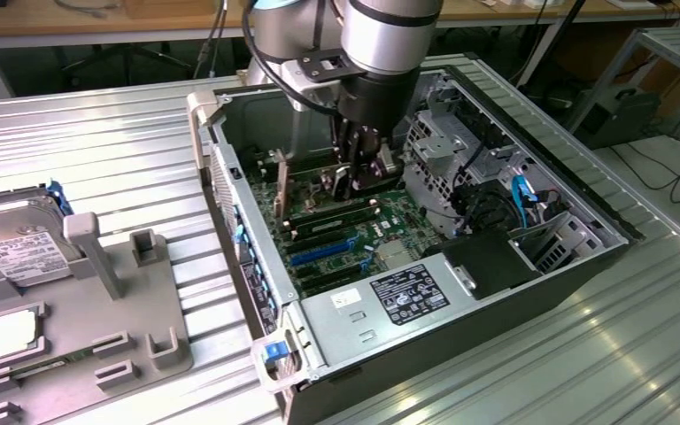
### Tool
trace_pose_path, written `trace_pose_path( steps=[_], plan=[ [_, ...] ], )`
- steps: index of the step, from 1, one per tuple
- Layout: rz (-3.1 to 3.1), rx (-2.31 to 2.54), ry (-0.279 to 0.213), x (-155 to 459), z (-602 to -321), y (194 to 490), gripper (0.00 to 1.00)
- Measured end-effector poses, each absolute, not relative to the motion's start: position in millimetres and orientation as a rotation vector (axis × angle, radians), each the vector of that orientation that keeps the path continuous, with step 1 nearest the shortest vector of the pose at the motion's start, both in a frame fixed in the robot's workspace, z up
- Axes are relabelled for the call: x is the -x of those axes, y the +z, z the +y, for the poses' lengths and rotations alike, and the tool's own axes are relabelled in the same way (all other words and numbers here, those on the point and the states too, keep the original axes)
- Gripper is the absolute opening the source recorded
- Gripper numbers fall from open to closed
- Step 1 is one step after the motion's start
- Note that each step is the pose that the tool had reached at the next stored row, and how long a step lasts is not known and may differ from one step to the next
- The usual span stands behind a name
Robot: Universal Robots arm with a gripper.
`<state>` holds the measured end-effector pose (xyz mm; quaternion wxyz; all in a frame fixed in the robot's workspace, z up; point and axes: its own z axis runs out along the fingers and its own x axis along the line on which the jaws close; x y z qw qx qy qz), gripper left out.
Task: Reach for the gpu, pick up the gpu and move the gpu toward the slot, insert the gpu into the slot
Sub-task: 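Insert the gpu into the slot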
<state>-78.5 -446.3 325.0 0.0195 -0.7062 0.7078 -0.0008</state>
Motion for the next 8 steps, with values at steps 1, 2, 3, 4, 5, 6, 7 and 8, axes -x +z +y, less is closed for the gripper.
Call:
trace_pose_path(
  steps=[1, 2, 3, 4, 5, 6, 7, 8],
  plan=[
    [2.196, 2.191, -0.002, 78.5, -446.3, 324.0, 0.28],
    [2.197, 2.191, -0.002, 78.8, -446.3, 322.8, 0.28],
    [2.197, 2.191, -0.003, 79.5, -446.3, 321.7, 0.28],
    [2.197, 2.191, -0.002, 80.3, -446.3, 320.4, 0.28],
    [2.197, 2.191, -0.002, 81.1, -446.3, 319.3, 0.28],
    [2.197, 2.191, -0.002, 81.4, -446.3, 318.1, 0.28],
    [2.196, 2.191, -0.002, 81.4, -446.3, 316.9, 0.28],
    [2.196, 2.191, -0.002, 81.4, -446.4, 316.0, 0.28]
  ],
)
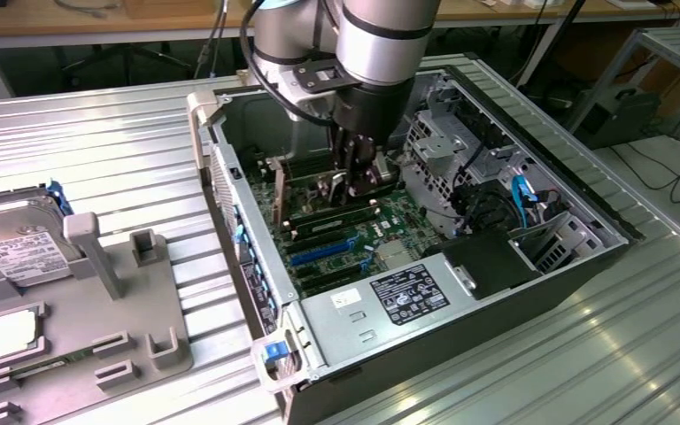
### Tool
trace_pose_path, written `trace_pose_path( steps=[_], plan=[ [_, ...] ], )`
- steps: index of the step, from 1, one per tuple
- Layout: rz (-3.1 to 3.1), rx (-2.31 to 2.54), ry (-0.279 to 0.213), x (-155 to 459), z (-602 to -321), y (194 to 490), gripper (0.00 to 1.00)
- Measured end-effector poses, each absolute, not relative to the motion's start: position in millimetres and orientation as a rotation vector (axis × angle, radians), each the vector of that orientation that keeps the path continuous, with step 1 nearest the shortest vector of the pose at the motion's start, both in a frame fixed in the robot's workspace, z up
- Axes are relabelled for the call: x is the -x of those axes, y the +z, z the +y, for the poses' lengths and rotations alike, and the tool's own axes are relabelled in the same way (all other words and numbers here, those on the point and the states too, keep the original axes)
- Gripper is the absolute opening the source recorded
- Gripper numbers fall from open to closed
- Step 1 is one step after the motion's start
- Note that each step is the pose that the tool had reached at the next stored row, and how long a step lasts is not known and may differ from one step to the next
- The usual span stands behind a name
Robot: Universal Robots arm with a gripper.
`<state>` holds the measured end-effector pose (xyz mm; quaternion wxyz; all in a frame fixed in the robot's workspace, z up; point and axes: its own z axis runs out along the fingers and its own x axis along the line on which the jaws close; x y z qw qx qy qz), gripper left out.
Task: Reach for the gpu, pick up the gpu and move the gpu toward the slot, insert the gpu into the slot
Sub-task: 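Insert the gpu into the slot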
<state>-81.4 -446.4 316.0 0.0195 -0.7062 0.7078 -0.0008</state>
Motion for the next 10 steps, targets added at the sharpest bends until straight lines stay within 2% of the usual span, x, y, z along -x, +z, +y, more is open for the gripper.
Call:
trace_pose_path(
  steps=[10],
  plan=[
    [2.196, 2.191, -0.002, 89, -447, 301, 0.28]
  ],
)
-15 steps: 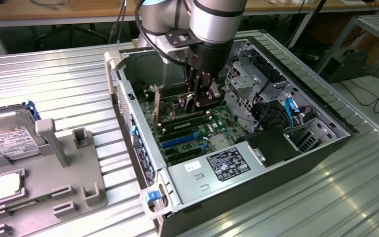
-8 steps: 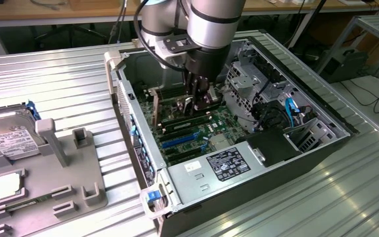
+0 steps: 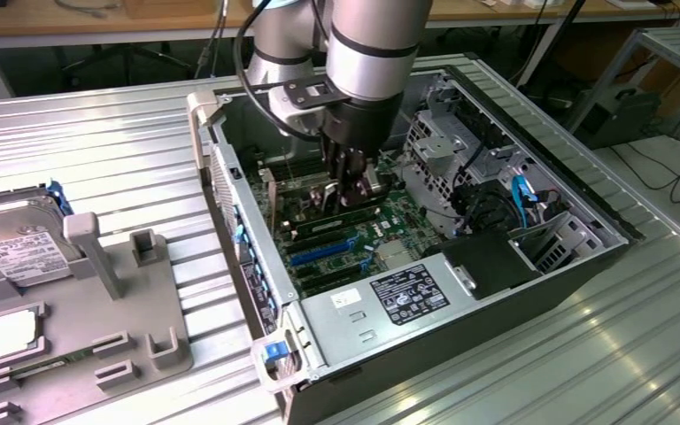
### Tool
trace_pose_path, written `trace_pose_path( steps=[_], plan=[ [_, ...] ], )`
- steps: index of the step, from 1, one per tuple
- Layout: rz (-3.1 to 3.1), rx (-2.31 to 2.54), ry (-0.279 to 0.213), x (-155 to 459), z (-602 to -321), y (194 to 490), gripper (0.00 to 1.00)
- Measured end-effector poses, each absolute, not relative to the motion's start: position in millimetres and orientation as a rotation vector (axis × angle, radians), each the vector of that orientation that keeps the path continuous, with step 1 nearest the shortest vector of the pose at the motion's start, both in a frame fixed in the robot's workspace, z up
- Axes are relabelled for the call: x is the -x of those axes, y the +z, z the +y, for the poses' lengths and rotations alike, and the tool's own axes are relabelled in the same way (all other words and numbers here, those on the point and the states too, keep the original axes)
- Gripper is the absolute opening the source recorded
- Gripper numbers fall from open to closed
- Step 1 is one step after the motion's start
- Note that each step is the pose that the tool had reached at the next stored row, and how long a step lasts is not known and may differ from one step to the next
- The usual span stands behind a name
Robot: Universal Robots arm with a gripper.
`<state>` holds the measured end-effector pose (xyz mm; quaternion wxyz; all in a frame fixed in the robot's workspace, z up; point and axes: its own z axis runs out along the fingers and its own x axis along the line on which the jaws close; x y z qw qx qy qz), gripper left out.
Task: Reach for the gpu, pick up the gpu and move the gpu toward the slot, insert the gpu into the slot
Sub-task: 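Insert the gpu into the slot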
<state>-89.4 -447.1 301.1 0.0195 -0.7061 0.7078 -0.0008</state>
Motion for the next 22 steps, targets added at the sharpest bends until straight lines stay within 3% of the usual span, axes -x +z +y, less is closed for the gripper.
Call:
trace_pose_path(
  steps=[22],
  plan=[
    [2.197, 2.191, -0.002, 90, -454, 278, 0.28]
  ],
)
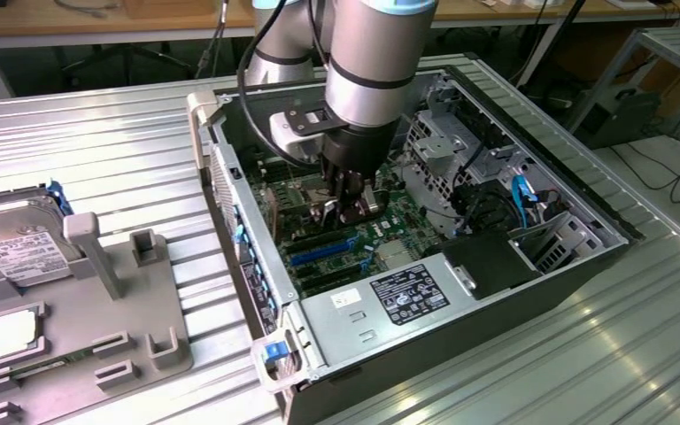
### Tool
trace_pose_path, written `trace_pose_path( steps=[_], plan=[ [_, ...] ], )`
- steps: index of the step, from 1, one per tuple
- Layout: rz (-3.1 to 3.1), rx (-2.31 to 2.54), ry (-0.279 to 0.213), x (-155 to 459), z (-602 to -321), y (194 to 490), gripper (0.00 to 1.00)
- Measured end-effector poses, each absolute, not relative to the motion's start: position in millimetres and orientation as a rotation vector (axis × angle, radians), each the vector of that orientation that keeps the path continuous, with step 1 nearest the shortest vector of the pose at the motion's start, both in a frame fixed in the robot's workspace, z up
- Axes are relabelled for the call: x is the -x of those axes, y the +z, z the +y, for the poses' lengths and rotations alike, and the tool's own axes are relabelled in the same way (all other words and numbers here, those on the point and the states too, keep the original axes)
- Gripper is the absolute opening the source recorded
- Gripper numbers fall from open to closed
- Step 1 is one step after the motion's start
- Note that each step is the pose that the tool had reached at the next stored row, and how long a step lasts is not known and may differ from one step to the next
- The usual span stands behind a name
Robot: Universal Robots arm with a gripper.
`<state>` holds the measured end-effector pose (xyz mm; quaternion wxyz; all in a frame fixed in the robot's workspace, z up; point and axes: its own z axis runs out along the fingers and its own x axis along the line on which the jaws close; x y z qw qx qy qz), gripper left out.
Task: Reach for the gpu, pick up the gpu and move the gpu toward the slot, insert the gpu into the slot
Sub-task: 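Insert the gpu into the slot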
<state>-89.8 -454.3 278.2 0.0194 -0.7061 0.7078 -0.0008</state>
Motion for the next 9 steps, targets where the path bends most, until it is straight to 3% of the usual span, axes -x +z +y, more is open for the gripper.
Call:
trace_pose_path(
  steps=[9],
  plan=[
    [2.197, 2.191, -0.002, 91.1, -457.1, 271.9, 0.28]
  ],
)
